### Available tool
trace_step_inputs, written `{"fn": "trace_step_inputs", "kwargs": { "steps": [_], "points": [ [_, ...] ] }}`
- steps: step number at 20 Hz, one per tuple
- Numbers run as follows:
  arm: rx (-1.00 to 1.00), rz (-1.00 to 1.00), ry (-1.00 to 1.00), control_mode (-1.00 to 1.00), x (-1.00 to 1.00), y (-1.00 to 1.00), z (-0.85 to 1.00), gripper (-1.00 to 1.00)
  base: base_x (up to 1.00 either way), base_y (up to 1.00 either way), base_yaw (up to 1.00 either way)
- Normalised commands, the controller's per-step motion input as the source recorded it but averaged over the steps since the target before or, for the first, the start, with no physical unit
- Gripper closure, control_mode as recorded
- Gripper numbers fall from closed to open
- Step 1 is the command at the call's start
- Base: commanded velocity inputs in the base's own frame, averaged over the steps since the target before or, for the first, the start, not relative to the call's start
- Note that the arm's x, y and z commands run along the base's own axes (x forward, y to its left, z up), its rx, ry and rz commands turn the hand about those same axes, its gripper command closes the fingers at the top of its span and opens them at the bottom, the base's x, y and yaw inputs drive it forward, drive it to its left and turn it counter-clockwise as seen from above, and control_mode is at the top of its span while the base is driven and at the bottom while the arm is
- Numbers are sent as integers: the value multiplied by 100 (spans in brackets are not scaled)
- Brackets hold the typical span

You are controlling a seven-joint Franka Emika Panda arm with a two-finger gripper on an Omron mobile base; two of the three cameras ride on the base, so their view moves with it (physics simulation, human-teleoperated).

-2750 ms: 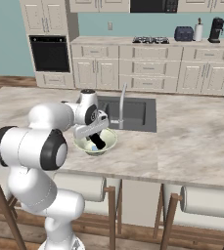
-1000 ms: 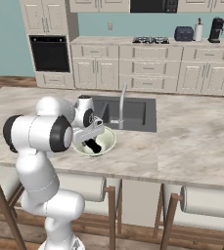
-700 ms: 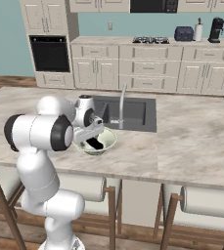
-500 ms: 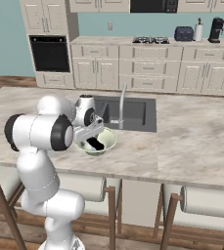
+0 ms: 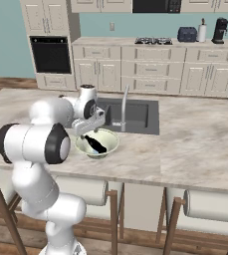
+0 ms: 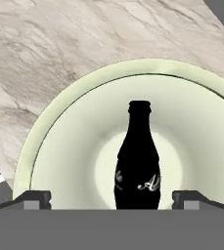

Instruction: Open the fridge, grab two sodas, and place both sodas inside the bowl with ice on the dining counter.

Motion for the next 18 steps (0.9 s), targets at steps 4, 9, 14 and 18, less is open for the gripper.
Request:
{"fn": "trace_step_inputs", "kwargs": {
  "steps": [4, 9, 14, 18],
  "points": [
    [5, 0, -6, -100, -53, -5, 70, -100, 0, 0, 0],
    [8, -2, -5, -100, -92, 0, 59, -100, 0, 0, 0],
    [7, -9, -2, -100, -100, -5, 52, -100, 0, 0, 0],
    [3, -16, 0, -100, -100, -6, 49, -100, 0, 0, 0]
  ]
}}
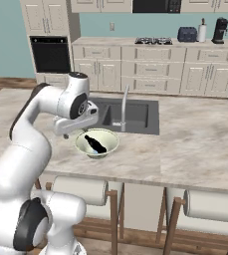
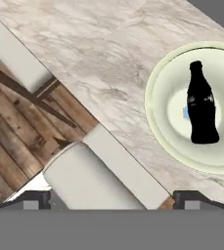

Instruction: Open the fridge, grab two sodas, and place both sodas inside the bowl with ice on the dining counter.

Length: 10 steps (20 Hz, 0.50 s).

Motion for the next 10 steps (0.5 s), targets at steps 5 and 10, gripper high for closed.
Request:
{"fn": "trace_step_inputs", "kwargs": {
  "steps": [5, 10],
  "points": [
    [0, -22, 0, -100, -100, -3, 41, -100, 0, 0, 0],
    [0, -25, 0, -100, -100, 0, 25, -100, 0, 0, 0]
  ]
}}
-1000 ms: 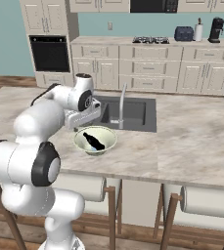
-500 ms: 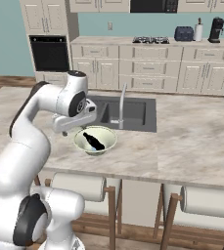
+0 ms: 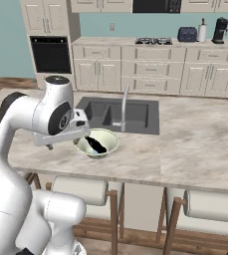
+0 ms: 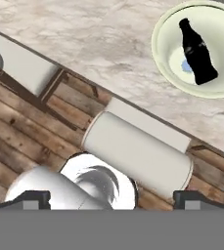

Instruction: Open the fridge, grab two sodas, and place both sodas inside the bowl with ice on the dining counter.

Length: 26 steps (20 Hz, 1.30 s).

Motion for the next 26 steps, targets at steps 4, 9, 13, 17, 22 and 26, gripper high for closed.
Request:
{"fn": "trace_step_inputs", "kwargs": {
  "steps": [4, 9, 13, 17, 22, 26],
  "points": [
    [3, -24, -9, -100, -100, 0, 25, -100, 0, 0, 0],
    [4, -23, -14, -100, -96, 0, 26, -100, 0, 0, 0],
    [3, -20, -23, -100, -76, 16, 10, -100, 0, 0, 0],
    [1, -18, -20, -100, -64, 13, 0, -100, 0, 0, 0],
    [-2, -7, -2, -100, -18, 15, 0, -100, 0, 0, 0],
    [0, 0, 0, -100, 0, 0, 0, -100, 0, 0, 0]
  ]
}}
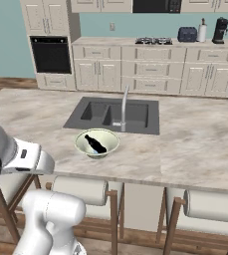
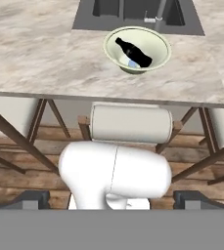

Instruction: Open the fridge, grab two sodas, and place both sodas inside the bowl with ice on the dining counter.

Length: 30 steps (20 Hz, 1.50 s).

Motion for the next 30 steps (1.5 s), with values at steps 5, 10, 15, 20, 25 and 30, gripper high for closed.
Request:
{"fn": "trace_step_inputs", "kwargs": {
  "steps": [5, 10, 15, 20, 25, 30],
  "points": [
    [0, -1, -3, 100, -17, -10, 0, -100, -46, -41, -7],
    [0, 0, 0, 100, 0, 0, 0, -100, -64, -90, -23],
    [0, 0, 0, 100, 0, 0, 0, -100, -16, -100, -22],
    [0, 0, 0, 100, 0, 0, 0, -100, 11, -100, -11],
    [0, 0, 0, 100, 0, 0, 0, -100, 34, -100, -6],
    [0, 0, 0, 100, 0, 0, 0, -100, 41, -100, -2]
  ]
}}
